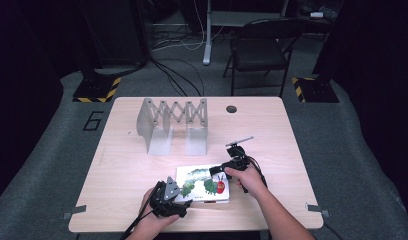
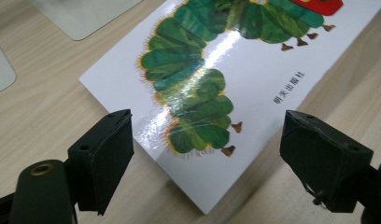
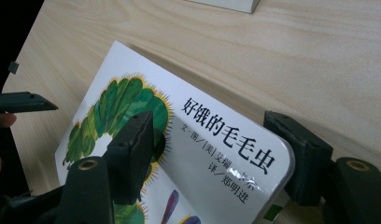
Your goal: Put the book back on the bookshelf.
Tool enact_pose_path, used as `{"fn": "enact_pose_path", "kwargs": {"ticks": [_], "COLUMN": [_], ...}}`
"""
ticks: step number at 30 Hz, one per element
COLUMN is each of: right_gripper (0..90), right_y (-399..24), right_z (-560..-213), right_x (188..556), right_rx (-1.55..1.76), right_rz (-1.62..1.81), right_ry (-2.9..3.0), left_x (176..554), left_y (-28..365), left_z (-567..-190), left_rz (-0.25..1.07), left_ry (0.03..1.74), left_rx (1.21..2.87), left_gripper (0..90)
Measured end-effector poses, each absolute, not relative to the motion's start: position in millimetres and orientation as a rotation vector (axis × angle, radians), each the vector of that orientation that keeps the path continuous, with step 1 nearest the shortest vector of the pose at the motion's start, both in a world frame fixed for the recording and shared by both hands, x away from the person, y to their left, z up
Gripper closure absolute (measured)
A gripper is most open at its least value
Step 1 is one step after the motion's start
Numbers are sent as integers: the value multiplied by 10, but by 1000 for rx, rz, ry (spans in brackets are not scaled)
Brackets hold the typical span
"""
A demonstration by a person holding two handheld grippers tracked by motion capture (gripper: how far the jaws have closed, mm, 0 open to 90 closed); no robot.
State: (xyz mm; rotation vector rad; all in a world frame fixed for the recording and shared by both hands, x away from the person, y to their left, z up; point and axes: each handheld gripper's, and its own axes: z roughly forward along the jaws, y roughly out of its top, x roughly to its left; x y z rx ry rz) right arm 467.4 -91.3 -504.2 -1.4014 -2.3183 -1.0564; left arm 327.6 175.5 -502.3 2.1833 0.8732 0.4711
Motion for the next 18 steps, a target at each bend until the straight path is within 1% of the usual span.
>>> {"fn": "enact_pose_path", "kwargs": {"ticks": [2,8,11,12,13,16,18], "right_gripper": [346,346,346,346,347,346,347], "right_y": [-912,-913,-913,-913,-911,-915,-914], "right_z": [-5042,-5042,-5042,-5042,-5043,-5046,-5045], "right_x": [4674,4674,4675,4675,4674,4679,4678], "right_rx": [-1401,-1399,-1398,-1399,-1400,-1388,-1389], "right_rz": [-1056,-1057,-1057,-1057,-1059,-1063,-1062], "right_ry": [-2319,-2320,-2319,-2319,-2319,-2329,-2331], "left_x": [3339,3422,3471,3490,3509,3557,3564], "left_y": [1764,1749,1752,1749,1746,1744,1737], "left_z": [-5013,-5009,-5012,-5023,-5029,-5046,-5073], "left_rz": [440,428,392,395,368,340,330], "left_ry": [875,895,914,926,940,943,962], "left_rx": [2190,2185,2207,2203,2194,2198,2167], "left_gripper": [173,173,170,152,144,127,82]}}
